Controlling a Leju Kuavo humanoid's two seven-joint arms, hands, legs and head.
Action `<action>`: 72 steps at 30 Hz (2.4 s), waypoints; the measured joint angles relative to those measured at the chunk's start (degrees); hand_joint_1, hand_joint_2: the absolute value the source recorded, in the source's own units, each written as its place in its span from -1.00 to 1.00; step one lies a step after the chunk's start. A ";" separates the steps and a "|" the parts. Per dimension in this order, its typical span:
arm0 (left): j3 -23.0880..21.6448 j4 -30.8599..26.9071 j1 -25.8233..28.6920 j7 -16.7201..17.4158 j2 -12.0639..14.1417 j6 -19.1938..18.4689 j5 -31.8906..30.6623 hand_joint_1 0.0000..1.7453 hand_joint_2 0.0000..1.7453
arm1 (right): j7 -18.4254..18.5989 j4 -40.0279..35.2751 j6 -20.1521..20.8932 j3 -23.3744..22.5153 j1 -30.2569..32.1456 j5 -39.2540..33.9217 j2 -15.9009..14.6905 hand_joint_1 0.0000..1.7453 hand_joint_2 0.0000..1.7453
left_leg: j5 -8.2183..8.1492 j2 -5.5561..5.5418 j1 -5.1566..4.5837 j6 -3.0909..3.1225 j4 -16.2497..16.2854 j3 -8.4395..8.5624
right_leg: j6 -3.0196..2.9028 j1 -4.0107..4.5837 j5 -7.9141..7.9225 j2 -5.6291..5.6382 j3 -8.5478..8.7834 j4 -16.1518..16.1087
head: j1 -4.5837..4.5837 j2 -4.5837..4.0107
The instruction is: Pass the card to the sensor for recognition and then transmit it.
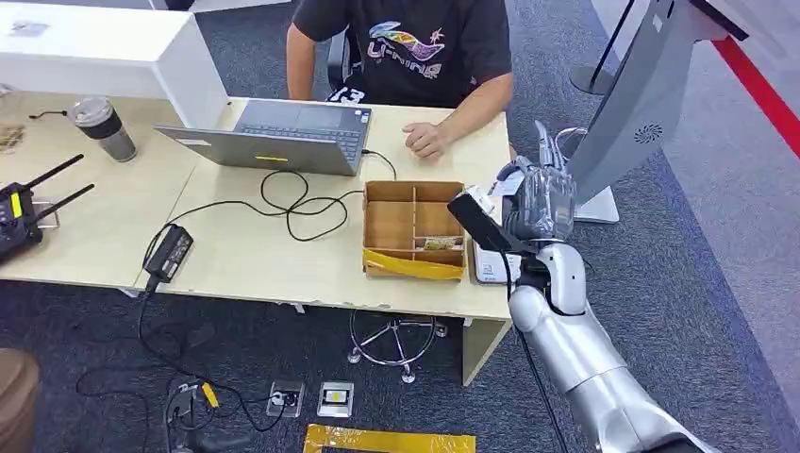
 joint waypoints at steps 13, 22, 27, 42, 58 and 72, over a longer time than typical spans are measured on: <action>0.00 -0.02 0.04 0.00 0.28 -0.11 -0.09 -1.00 1.00 | -0.70 4.24 -0.72 -1.09 1.46 -2.58 -1.38 1.00 1.00 | 0.00 0.01 -0.01 0.00 0.00 0.00 | 0.00 -0.01 0.00 0.01 -0.03 -0.01 | 0.00 0.00; -0.02 -0.02 0.03 0.00 0.35 -0.13 -0.18 -1.00 1.00 | -0.83 6.17 -0.76 -1.81 2.18 -2.93 -2.27 1.00 1.00 | -0.01 0.04 0.00 0.00 0.00 0.00 | 0.00 0.00 0.00 0.03 -0.03 -0.01 | 0.00 0.00; -0.02 0.00 0.03 0.00 0.35 -0.13 -0.18 -1.00 1.00 | -0.85 6.75 -0.76 -1.84 2.19 -2.93 -2.49 1.00 1.00 | 0.00 0.04 0.00 0.00 0.00 0.00 | 0.00 0.00 0.00 0.03 -0.03 0.00 | 0.00 0.00; 0.00 -0.02 0.06 -0.02 0.39 -0.13 -0.05 -1.00 1.00 | -2.31 8.42 0.39 -1.84 2.70 -3.02 -2.38 1.00 1.00 | -0.01 0.03 0.01 0.00 -0.01 0.00 | 0.00 0.01 0.00 0.02 0.01 0.00 | 0.02 0.00; 0.00 -0.02 0.50 -0.11 0.81 -0.81 -0.18 -1.00 1.00 | -2.19 10.49 0.40 -1.68 7.68 -1.88 0.96 1.00 1.00 | -0.01 0.02 0.01 -0.01 -0.01 -0.03 | -0.02 0.01 -0.02 0.00 -0.02 -0.01 | 0.02 0.00; 0.00 0.00 0.49 -0.11 0.74 -1.12 -0.85 -1.00 1.00 | -0.79 11.43 0.55 -1.68 8.21 -1.79 0.96 1.00 1.00 | -0.01 0.02 0.01 -0.01 -0.01 -0.03 | -0.02 0.01 -0.02 0.01 -0.03 -0.01 | 0.02 0.00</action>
